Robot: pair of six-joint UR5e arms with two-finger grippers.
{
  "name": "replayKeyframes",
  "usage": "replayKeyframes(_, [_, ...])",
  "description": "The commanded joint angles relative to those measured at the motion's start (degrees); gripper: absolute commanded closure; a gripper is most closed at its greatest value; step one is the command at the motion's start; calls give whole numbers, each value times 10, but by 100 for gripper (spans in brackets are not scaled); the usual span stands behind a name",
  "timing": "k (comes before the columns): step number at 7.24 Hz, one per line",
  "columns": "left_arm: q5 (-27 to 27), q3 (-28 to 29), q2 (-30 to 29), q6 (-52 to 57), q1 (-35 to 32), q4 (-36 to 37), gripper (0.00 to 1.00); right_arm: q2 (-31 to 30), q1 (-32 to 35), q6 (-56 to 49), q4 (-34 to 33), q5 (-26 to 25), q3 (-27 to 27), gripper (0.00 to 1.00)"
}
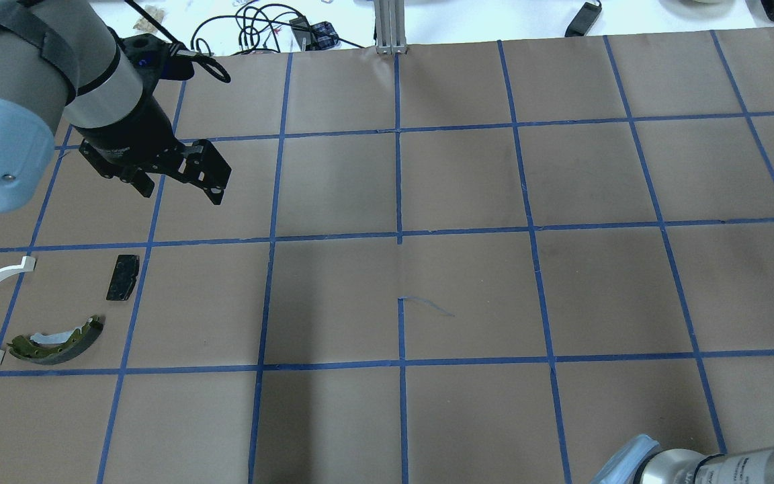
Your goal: Place bearing gear from tray to pile
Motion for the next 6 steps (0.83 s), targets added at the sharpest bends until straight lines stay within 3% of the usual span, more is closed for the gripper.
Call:
replayKeyframes(1, [0,-2,0,0,0,3,0,97,-13,-27,-79,-1,-3,0])
replayKeyframes(4, [0,-2,0,2,0,2,0,148,-13,-95,-90,-3,-48,0])
replayKeyframes(6, [0,-2,-1,2,0,2,0,155,-13,-101,-84,-2,-48,5])
